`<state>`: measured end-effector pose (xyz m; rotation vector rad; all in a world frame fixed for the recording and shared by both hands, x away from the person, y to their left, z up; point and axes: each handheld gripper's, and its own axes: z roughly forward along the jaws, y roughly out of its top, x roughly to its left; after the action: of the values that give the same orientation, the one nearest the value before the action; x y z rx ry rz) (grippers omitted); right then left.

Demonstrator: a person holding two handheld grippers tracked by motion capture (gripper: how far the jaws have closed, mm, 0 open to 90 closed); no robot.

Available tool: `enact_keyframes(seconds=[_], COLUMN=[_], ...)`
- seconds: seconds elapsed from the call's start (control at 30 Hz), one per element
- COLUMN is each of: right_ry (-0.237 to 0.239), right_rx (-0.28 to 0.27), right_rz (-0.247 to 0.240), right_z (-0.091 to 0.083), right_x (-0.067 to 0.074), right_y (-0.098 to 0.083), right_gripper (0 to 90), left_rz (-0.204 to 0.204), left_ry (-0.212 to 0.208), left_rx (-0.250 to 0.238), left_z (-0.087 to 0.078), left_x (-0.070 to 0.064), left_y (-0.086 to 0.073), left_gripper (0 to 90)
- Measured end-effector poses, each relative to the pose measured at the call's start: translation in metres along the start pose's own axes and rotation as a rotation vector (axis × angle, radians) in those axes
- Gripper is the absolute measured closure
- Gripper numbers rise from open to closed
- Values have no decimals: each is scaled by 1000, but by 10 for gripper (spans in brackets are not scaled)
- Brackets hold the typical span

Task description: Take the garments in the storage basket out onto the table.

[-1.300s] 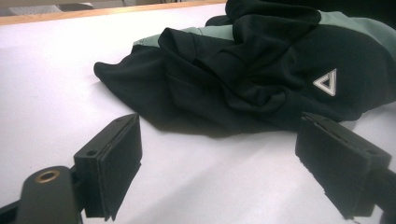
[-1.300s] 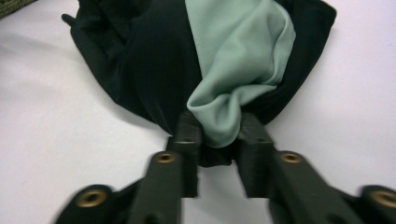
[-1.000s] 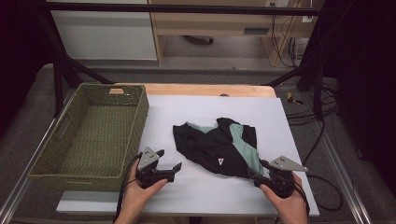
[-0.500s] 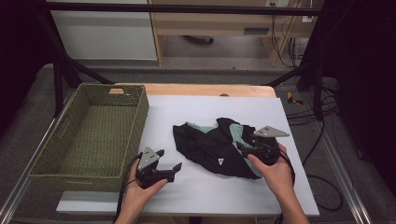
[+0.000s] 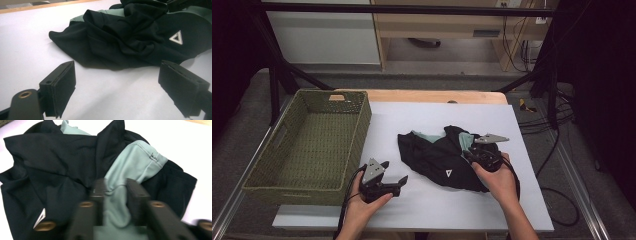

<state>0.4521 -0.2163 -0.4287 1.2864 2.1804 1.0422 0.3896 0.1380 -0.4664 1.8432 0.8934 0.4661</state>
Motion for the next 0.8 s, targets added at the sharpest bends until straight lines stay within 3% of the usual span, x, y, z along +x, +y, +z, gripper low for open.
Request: enact_keyframes(seconds=[0.07, 0.17, 0.53, 0.7, 0.8], right_ry=[-2, 0, -56, -106, -128], right_rx=[2, -13, -170, -226, -221], right_rz=[-3, -8, -15, 42, 85], right_z=[-2, -5, -44, -65, -69], right_x=[0, 0, -5, -20, -32], right_y=[-1, -2, -3, -18, -32], right_gripper=[866, 890, 898, 898, 898], left_rz=[1, 0, -2, -6, -1], left_ry=[1, 1, 9, 10, 13], left_rx=[2, 0, 4, 9, 8], left_z=[1, 0, 0, 1, 0], left_x=[0, 0, 2, 2, 2], left_y=[0, 0, -1, -2, -1], left_gripper=[147, 147, 148, 148, 150])
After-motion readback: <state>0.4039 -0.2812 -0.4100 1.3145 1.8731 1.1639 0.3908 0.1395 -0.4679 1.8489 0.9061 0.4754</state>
